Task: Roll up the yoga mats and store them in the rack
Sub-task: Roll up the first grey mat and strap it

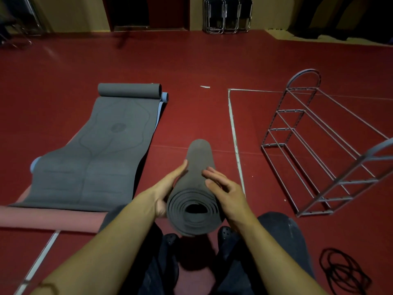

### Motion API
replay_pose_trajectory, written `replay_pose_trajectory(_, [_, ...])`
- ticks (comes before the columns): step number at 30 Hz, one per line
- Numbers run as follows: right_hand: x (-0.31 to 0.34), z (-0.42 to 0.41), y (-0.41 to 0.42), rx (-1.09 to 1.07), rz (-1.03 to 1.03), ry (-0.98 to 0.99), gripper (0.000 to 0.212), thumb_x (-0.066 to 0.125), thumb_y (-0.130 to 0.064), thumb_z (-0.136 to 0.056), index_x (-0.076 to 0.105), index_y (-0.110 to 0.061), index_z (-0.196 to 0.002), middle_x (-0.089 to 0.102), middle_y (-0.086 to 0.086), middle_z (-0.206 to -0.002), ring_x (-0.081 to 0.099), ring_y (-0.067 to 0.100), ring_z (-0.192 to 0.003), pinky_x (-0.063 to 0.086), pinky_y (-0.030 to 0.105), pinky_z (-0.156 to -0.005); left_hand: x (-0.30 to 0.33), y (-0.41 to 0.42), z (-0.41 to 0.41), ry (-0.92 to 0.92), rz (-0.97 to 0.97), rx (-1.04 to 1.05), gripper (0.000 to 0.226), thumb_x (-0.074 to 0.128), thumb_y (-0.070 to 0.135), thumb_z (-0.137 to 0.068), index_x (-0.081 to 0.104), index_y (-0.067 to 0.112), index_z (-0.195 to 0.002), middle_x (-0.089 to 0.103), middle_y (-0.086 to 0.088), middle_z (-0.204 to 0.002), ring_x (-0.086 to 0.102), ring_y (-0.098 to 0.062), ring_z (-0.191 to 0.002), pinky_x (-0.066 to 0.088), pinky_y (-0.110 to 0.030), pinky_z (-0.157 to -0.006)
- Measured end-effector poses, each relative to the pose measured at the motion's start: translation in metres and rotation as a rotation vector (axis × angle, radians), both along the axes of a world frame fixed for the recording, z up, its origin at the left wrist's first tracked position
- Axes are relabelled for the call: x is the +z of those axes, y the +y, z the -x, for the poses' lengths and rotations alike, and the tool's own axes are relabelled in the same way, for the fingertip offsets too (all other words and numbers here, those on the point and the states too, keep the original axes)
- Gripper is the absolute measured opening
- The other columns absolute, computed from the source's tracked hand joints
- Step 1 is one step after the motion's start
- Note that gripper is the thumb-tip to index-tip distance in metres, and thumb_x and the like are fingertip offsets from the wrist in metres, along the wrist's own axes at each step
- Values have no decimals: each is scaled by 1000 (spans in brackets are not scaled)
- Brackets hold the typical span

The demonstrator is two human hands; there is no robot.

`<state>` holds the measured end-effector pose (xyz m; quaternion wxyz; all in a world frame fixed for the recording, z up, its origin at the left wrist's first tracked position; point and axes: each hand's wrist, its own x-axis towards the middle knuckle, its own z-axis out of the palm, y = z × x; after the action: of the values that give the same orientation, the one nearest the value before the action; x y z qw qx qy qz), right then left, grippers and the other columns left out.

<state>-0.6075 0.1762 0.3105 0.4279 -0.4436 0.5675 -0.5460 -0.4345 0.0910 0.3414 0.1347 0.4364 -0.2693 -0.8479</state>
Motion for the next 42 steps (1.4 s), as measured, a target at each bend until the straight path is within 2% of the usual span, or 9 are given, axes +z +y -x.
replay_pose_trajectory(5, [-5, 13, 8, 21, -76, 42, 65, 75, -24, -95, 46, -28, -153, 48, -12, -152, 45, -2, -138, 44, 30, -114, -25, 8, 15, 25, -38, -19, 70, 75, 58, -86, 71, 3, -129, 64, -28, -133, 65, -43, -120, 49, -57, -106])
replay_pose_trajectory(13, [-11, 58, -12, -81, -346, -89, 97, 89, -37, -77, 35, -22, -156, 50, -10, -138, 59, -4, -100, 51, 19, -75, -60, 1, 62, 38, -9, 98, 68, 76, 54, -85, 68, 3, -130, 68, -29, -125, 67, -45, -116, 50, -59, -105])
replay_pose_trajectory(16, [-16, 85, -21, -58, -455, -124, 105, 90, -45, -73, 35, -14, -157, 54, 1, -147, 65, 14, -110, 56, 30, -86, -72, -8, 83, -1, 90, 130, 74, 84, 53, -77, 66, 7, -133, 70, -25, -124, 69, -44, -114, 50, -59, -105])
replay_pose_trajectory(19, [-31, 112, -33, -42, -481, -238, 92, 90, -56, -68, 55, -14, -142, 74, 4, -122, 75, 22, -102, 59, 41, -92, -86, -17, 112, -26, 186, 186, 89, 93, 54, -63, 66, 8, -133, 71, -23, -123, 70, -42, -113, 51, -56, -105])
replay_pose_trajectory(22, [-45, 144, -41, -172, -420, -260, 88, 88, -64, -67, 62, -16, -136, 75, 2, -118, 75, 18, -103, 59, 33, -85, -98, -26, 149, -44, 239, 279, 85, 90, 50, -64, 65, 8, -133, 74, -18, -120, 72, -38, -109, 54, -53, -101])
replay_pose_trajectory(26, [-69, 194, -34, -351, -386, -316, 37, 72, -48, -92, 71, -21, -116, 75, -7, -108, 71, 10, -100, 54, 25, -77, -129, -28, 199, -140, 270, 376, 90, 96, 49, -59, 61, 12, -134, 77, -9, -115, 76, -30, -101, 61, -49, -90])
replay_pose_trajectory(31, [-155, 257, -5, -661, -457, -63, 31, 69, -46, -95, 75, -17, -106, 75, -7, -105, 69, 13, -104, 52, 34, -95, -186, -17, 261, -194, 255, 422, 101, 99, 51, -51, 58, 13, -135, 75, -4, -119, 77, -23, -98, 63, -36, -73])
replay_pose_trajectory(36, [-235, 320, 37, -975, -572, -2, 29, 69, -36, -97, 76, -7, -98, 76, 7, -95, 71, 25, -95, 55, 40, -91, -246, -18, 296, -247, 301, 368, 103, 96, 59, -47, 57, 22, -135, 74, 3, -121, 74, -20, -104, 60, -41, -88])
replay_pose_trajectory(42, [-313, 356, 81, -1091, -767, -26, 28, 70, -34, -96, 74, -6, -95, 72, 7, -89, 63, 21, -82, 43, 28, -76, -302, -4, 349, -197, 299, 255, 89, 94, 51, -64, 61, 9, -135, 73, -12, -124, 71, -35, -112, 55, -57, -99])
